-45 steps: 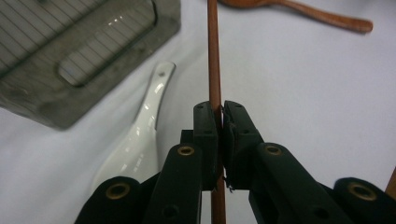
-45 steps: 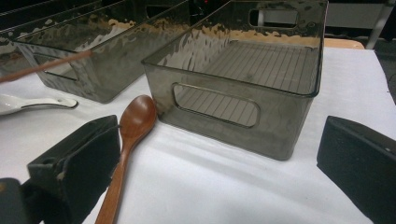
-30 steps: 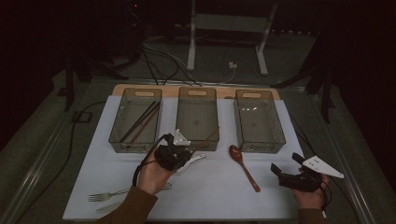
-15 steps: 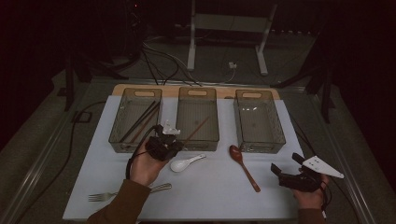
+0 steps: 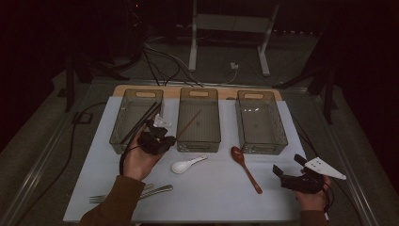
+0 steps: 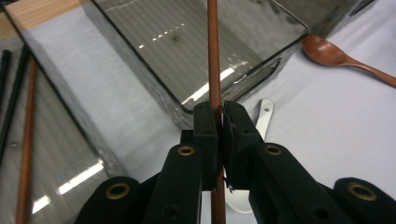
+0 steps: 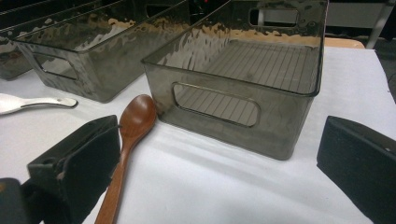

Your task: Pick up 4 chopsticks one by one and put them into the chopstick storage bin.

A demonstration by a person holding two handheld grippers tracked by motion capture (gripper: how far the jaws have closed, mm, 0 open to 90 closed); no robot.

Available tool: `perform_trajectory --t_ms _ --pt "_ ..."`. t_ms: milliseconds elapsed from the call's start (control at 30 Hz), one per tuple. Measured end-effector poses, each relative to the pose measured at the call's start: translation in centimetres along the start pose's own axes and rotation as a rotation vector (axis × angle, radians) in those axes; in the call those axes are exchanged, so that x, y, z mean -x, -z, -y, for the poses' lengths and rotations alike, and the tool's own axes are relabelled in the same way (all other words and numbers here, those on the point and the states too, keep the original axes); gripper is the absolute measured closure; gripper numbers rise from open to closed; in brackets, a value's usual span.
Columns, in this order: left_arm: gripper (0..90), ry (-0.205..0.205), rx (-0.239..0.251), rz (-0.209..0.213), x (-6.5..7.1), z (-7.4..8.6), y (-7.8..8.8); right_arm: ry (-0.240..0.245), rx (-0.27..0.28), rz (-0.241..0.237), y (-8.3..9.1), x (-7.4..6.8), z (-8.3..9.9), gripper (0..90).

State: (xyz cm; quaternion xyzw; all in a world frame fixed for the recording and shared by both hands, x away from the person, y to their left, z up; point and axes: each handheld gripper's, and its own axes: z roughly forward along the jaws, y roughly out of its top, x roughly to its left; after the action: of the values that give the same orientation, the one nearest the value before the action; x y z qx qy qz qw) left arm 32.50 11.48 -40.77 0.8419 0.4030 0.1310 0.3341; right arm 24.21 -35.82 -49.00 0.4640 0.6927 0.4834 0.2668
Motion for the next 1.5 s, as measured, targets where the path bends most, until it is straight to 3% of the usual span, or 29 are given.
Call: perform_trajectory --t_ms 867,1500 --pt "86.4 0.046 0.009 -0.067 -3.7 0.0 1.6 0.001 -0.001 0.002 0.0 0.0 0.0 0.0" --pt "86.4 0.101 0.004 -0.123 -7.0 0.4 2.2 0.0 -0.001 0.001 0.0 0.0 0.0 0.0"
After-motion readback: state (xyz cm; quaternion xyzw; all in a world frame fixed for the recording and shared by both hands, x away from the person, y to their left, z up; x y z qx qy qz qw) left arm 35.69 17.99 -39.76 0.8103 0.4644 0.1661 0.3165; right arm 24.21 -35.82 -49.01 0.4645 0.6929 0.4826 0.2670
